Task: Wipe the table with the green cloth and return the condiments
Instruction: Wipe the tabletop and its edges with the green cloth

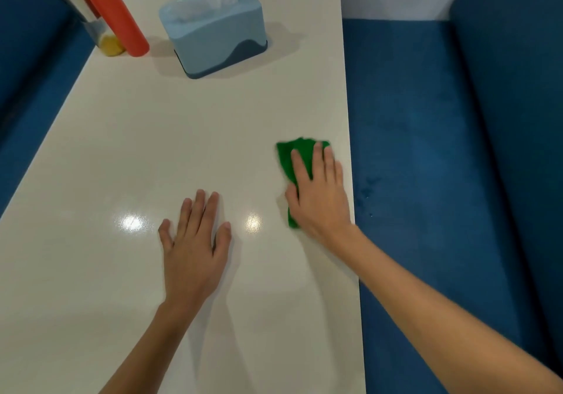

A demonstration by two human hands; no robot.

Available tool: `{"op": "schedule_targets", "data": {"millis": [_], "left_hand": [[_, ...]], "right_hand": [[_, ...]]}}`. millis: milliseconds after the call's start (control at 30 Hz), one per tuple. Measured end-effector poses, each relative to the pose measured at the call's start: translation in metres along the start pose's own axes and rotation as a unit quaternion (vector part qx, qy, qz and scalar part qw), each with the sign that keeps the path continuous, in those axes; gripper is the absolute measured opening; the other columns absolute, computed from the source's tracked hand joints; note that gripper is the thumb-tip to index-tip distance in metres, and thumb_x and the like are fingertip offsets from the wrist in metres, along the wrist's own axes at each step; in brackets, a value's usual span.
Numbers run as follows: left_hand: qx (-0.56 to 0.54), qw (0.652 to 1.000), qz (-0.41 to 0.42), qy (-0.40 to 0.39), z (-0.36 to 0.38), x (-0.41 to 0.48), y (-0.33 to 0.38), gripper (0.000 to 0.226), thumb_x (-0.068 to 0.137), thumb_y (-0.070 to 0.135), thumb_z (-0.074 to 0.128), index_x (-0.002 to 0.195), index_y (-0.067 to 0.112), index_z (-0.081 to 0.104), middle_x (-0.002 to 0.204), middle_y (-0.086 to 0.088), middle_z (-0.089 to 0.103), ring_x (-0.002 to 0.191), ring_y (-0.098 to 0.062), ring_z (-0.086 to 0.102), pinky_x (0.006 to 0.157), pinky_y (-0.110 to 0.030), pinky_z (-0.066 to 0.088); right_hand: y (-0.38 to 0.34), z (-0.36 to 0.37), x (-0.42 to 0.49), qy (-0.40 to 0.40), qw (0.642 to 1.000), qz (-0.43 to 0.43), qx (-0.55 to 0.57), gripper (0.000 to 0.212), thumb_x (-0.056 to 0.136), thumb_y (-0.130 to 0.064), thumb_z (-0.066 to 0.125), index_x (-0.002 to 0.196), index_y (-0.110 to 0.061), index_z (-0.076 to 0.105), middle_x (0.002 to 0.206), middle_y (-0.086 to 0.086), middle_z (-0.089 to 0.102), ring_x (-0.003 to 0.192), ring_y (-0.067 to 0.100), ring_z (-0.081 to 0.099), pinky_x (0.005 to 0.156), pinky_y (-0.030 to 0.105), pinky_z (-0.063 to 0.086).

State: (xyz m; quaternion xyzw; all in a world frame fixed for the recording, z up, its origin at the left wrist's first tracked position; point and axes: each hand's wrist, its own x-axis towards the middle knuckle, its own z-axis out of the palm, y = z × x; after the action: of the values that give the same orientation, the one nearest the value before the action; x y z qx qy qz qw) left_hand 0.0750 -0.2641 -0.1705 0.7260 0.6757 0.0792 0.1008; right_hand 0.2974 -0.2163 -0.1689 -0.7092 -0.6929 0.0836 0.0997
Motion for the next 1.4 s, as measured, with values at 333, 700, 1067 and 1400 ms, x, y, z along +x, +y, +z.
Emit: {"op": "schedule_targets", "data": {"millis": [333,700,1067,1400], "left_hand": [[-0.014,1.000,-0.010,0.009,0.001,0.001,0.001,0.057,0.096,0.047,0.023,0.151,0.035,0.021,0.160,0.011,0.015,0.147,-0.009,0.011,0.115,-0.046,0.009],[-0.017,1.000,-0.009,0.020,0.002,0.000,0.000,0.056,0.096,0.047,0.025,0.150,0.034,0.024,0.159,0.009,0.019,0.147,-0.011,0.014,0.115,-0.047,0.012],[-0.029,0.999,-0.012,0.026,0.001,-0.001,0.002,0.057,0.095,0.049,0.025,0.150,0.035,0.024,0.159,0.012,0.018,0.147,-0.008,0.012,0.116,-0.045,0.009],[-0.015,0.999,-0.005,0.033,0.003,0.000,0.000,0.058,0.094,0.049,0.025,0.149,0.032,0.028,0.158,0.007,0.023,0.146,-0.013,0.019,0.114,-0.047,0.014]], "right_hand": [[0.075,-0.031,0.032,-0.095,0.977,-0.191,-0.009,0.065,0.084,-0.032,0.020,0.148,-0.029,0.027,0.158,0.013,0.015,0.146,0.027,0.012,0.113,0.051,0.013],[0.012,-0.006,0.025,-0.036,0.998,-0.058,0.005,0.053,0.099,-0.046,0.017,0.150,-0.033,0.020,0.157,0.019,0.011,0.146,0.034,0.004,0.117,0.047,0.005],[0.059,-0.026,0.059,-0.073,0.992,-0.097,-0.017,0.056,0.091,-0.038,0.018,0.147,-0.042,0.020,0.160,0.008,0.010,0.147,0.021,0.003,0.114,0.054,0.003],[-0.001,-0.006,0.004,-0.071,0.986,-0.149,-0.010,0.052,0.098,-0.053,0.025,0.148,-0.042,0.019,0.159,0.015,0.011,0.146,0.034,0.004,0.115,0.049,0.006]]}}
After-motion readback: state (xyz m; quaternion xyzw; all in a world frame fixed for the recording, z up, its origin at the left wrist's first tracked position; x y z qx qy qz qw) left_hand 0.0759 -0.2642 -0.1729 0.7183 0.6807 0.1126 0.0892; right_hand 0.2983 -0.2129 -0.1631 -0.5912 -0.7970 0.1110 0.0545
